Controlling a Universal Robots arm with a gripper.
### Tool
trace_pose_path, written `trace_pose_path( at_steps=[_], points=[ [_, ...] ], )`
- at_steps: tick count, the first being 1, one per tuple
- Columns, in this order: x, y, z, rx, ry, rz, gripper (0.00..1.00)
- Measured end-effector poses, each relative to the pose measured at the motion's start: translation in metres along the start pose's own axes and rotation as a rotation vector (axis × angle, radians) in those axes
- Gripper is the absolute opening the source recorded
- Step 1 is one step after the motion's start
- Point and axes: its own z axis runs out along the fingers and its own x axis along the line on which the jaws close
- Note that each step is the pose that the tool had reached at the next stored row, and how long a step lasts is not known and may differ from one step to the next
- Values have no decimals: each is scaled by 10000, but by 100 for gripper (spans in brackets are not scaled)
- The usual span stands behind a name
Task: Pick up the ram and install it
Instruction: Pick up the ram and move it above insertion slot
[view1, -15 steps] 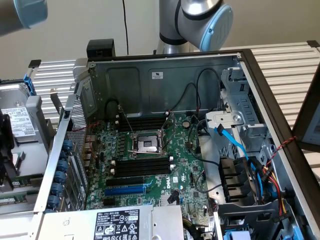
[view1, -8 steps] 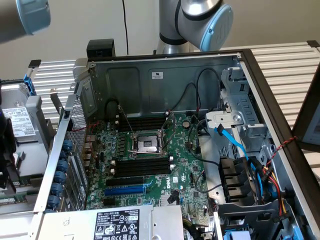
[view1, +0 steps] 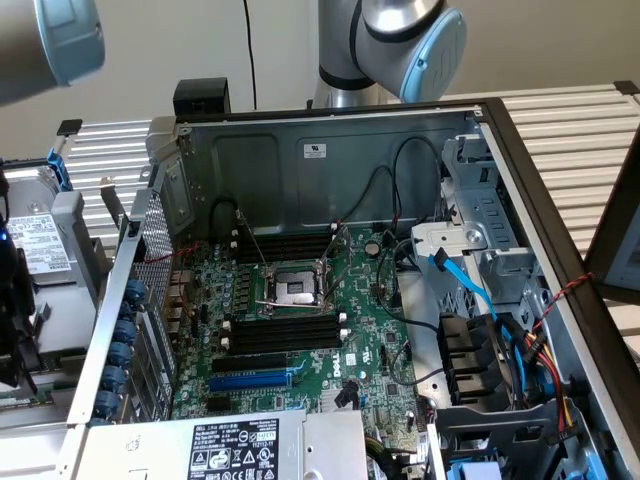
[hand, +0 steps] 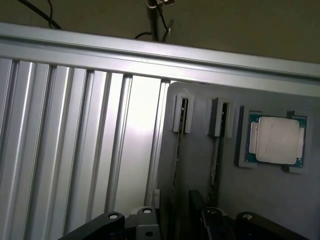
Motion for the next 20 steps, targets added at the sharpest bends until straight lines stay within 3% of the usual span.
trace_pose_path(
  at_steps=[5, 15, 17, 18, 20],
  points=[
    [0, -3, 73, 1, 2, -52, 36],
    [-1, -3, 84, 5, -11, 24, 36],
    [-1, -4, 93, 3, -17, 67, 34],
    [-1, -4, 98, 2, -23, 92, 27],
    [-2, -5, 110, 3, -35, 176, 27]
  ],
)
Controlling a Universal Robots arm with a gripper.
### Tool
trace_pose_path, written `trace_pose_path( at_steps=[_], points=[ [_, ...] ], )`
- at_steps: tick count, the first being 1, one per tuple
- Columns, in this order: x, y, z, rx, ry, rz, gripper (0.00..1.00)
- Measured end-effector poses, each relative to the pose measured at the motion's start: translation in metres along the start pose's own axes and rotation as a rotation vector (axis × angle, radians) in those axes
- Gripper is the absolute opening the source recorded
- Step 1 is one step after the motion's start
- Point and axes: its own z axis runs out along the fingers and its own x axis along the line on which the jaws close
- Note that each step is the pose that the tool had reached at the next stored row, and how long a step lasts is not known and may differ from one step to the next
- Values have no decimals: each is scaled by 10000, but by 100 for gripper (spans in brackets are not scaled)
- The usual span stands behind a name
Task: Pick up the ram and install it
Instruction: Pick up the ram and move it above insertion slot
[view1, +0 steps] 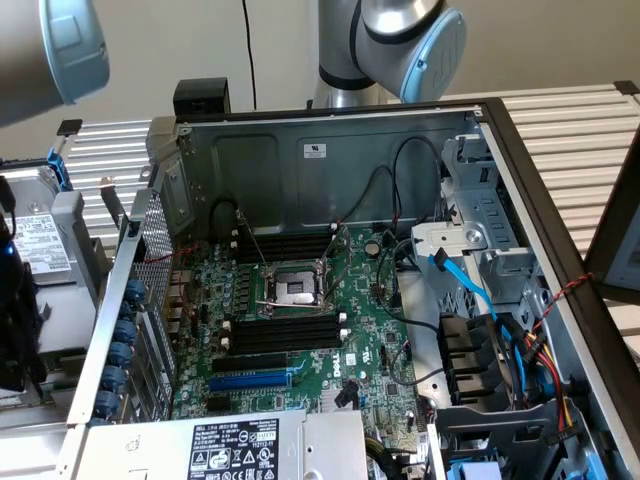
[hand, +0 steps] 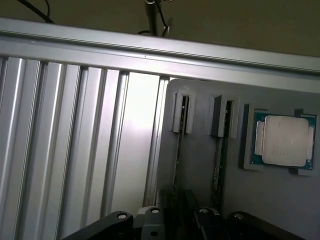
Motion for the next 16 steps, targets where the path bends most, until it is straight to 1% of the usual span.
trace_pose_path(
  at_steps=[3, 5, 7, 12, 13, 15, 16],
  points=[
    [-1, 0, 23, -3, -17, 156, 27],
    [-1, -1, 22, 1, -64, 172, 27],
    [-2, 0, 23, 7, -96, 184, 27],
    [-1, 3, 23, 6, -103, 228, 27],
    [-2, 3, 23, 6, -102, 228, 25],
    [-2, 4, 23, 6, -102, 229, 25],
    [-2, 4, 23, 6, -103, 229, 18]
  ],
)
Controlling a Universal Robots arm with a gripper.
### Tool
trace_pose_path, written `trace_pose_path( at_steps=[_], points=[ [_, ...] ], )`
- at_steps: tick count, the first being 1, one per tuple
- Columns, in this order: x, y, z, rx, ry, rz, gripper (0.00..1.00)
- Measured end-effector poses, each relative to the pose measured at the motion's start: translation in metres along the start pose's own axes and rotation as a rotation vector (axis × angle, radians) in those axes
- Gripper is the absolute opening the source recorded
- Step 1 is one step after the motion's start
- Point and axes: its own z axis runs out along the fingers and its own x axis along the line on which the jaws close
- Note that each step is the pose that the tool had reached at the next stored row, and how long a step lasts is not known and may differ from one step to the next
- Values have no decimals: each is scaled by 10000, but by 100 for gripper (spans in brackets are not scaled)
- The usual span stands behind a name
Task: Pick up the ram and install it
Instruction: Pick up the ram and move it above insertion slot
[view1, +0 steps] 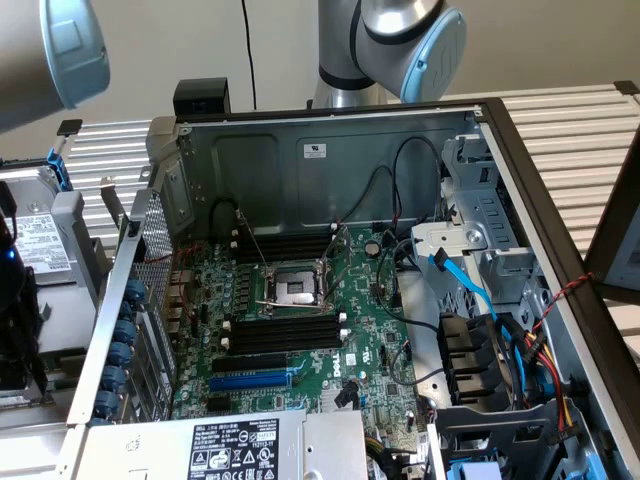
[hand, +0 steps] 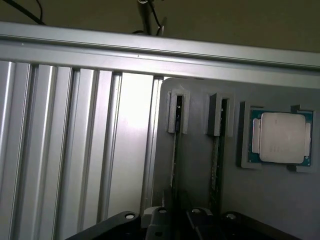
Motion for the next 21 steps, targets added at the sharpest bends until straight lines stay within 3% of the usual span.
trace_pose_path(
  at_steps=[5, 8, 21],
  points=[
    [0, 0, 0, 1, 0, 0, 18],
    [0, 0, 0, 0, -1, 1, 13],
    [0, 0, 0, 0, 0, 0, 13]
  ],
)
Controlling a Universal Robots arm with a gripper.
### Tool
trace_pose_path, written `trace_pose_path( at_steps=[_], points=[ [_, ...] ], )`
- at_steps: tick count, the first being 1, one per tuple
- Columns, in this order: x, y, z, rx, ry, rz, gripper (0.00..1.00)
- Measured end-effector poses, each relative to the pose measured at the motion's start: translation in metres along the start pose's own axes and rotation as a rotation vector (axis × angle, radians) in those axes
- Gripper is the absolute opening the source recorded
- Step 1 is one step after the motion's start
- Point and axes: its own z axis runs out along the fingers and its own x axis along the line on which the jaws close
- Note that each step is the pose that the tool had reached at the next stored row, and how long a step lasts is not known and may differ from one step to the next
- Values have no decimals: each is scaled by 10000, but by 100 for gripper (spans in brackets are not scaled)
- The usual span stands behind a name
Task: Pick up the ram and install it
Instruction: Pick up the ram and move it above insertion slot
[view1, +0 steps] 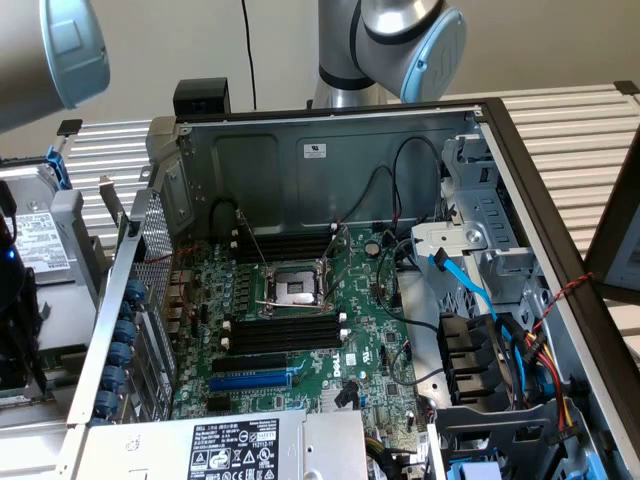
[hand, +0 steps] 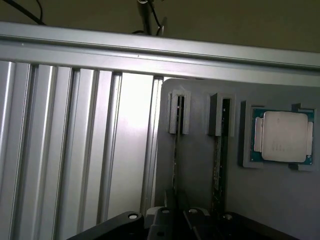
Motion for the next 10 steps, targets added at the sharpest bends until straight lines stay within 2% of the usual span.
trace_pose_path(
  at_steps=[3, 10],
  points=[
    [0, 1, -13, 5, 0, 0, 13],
    [0, 12, -320, 1, 2, 1, 13]
  ],
)
